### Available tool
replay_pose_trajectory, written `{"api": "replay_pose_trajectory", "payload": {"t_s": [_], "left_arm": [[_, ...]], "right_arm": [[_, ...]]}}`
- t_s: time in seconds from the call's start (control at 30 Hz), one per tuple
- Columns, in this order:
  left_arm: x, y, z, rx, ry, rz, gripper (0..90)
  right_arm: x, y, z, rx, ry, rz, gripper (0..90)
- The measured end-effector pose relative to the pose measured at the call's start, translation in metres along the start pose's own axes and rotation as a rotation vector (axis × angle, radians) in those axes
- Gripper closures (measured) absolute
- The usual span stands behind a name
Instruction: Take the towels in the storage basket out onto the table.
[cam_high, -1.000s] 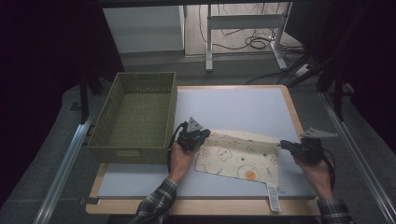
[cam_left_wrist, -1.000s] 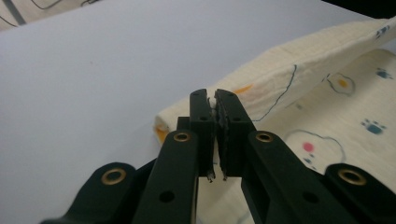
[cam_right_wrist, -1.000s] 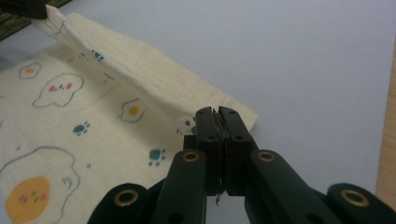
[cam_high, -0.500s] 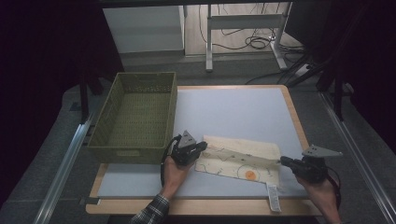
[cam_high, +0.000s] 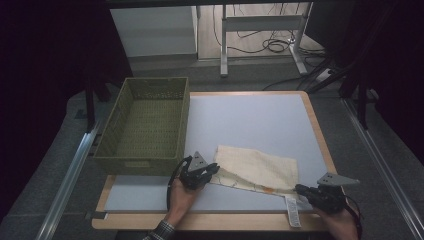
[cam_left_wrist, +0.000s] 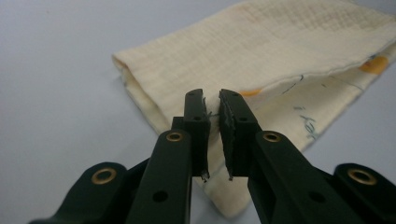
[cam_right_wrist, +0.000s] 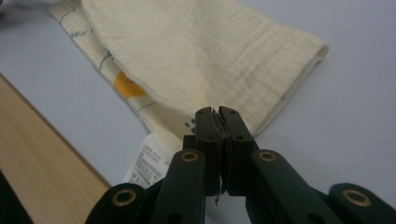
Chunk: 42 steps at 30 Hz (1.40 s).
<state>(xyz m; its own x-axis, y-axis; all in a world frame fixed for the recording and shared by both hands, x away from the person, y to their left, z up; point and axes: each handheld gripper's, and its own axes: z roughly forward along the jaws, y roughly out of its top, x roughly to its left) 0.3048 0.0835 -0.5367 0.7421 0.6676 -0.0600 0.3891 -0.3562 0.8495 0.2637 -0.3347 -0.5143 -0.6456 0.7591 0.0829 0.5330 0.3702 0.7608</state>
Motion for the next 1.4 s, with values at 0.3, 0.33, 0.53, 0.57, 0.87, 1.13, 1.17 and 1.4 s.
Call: {"api": "replay_pose_trajectory", "payload": {"t_s": [0.3, 0.33, 0.53, 0.57, 0.87, 1.13, 1.17, 1.4], "left_arm": [[-0.007, -0.013, -0.018, 0.018, -0.012, -0.029, 59.5], [-0.007, -0.013, -0.020, 0.019, -0.013, -0.029, 57.8], [-0.009, -0.003, -0.012, 0.049, -0.041, -0.009, 62.3], [-0.009, -0.001, -0.009, 0.068, -0.038, -0.007, 62.5], [-0.012, 0.000, 0.008, 0.151, -0.014, 0.023, 76.7], [-0.011, 0.008, -0.004, 0.100, -0.006, 0.027, 88.5], [-0.012, 0.010, -0.010, 0.092, -0.006, 0.029, 88.5], [-0.014, 0.002, -0.013, 0.141, -0.008, 0.023, 87.8]], "right_arm": [[0.004, -0.010, -0.012, -0.003, 0.019, 0.011, 76.6], [0.003, -0.009, -0.015, -0.004, 0.012, 0.010, 75.3], [-0.003, 0.001, -0.023, -0.035, 0.009, 0.026, 75.2], [-0.002, 0.002, -0.022, -0.037, 0.018, 0.029, 75.2], [0.008, -0.004, 0.005, 0.041, 0.055, -0.026, 77.3], [0.013, 0.002, -0.002, 0.022, 0.019, -0.062, 88.8], [0.014, 0.006, -0.007, 0.004, 0.021, -0.065, 88.8], [0.022, 0.007, -0.010, 0.027, 0.038, -0.082, 88.5]]}}
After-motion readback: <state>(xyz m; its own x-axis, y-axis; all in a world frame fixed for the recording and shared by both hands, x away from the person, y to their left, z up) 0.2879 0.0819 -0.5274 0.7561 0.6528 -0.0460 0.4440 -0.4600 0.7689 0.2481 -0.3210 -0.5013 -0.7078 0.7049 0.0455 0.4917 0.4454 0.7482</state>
